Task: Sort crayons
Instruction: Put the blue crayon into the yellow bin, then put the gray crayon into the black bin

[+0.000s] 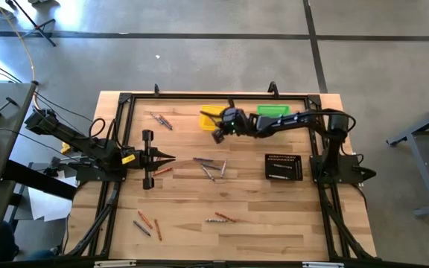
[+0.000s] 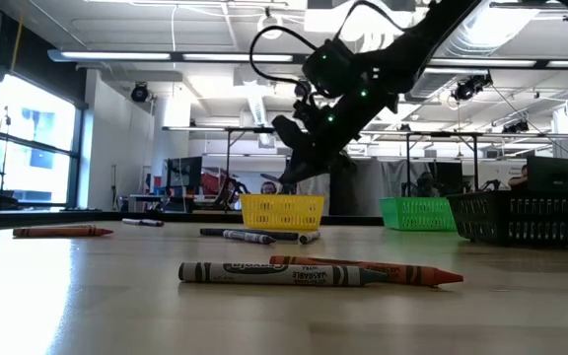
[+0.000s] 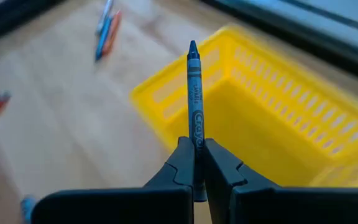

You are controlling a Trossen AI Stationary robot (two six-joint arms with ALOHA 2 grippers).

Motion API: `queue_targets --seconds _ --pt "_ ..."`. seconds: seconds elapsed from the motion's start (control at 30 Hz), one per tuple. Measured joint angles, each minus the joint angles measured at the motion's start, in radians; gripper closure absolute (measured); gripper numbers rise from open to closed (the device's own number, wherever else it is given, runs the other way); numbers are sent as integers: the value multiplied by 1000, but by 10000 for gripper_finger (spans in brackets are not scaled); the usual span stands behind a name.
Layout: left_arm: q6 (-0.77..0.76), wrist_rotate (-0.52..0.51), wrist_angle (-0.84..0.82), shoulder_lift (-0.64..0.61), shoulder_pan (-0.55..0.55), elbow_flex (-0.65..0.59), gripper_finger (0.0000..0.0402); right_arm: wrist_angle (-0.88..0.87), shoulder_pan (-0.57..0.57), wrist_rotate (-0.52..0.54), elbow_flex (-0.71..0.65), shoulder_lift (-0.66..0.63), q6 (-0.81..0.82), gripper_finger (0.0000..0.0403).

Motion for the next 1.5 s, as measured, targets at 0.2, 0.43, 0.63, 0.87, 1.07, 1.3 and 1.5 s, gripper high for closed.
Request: queue_targets --seconds 0.2,0.43,0.63,0.87,1.07,1.3,1.5 --pt "0 0 -2 0 0 0 392 -7 -55 0 0 0 7 400" --pt "0 0 -3 0 0 0 392 -46 -65 3 0 0 -18 388" --pt "-6 0 -3 0 0 0 392 -46 -65 2 0 0 -50 334" --pt "-6 0 -8 0 0 0 392 -48 -64 -28 0 -4 -13 285" --pt "-8 0 -19 0 0 0 392 -83 -2 -222 0 -46 -39 282" --pt "-8 0 -21 0 0 0 392 -239 204 -165 1 -68 -142 282" --pt "-14 0 -18 0 0 0 392 -322 343 20 1 -68 -244 281"
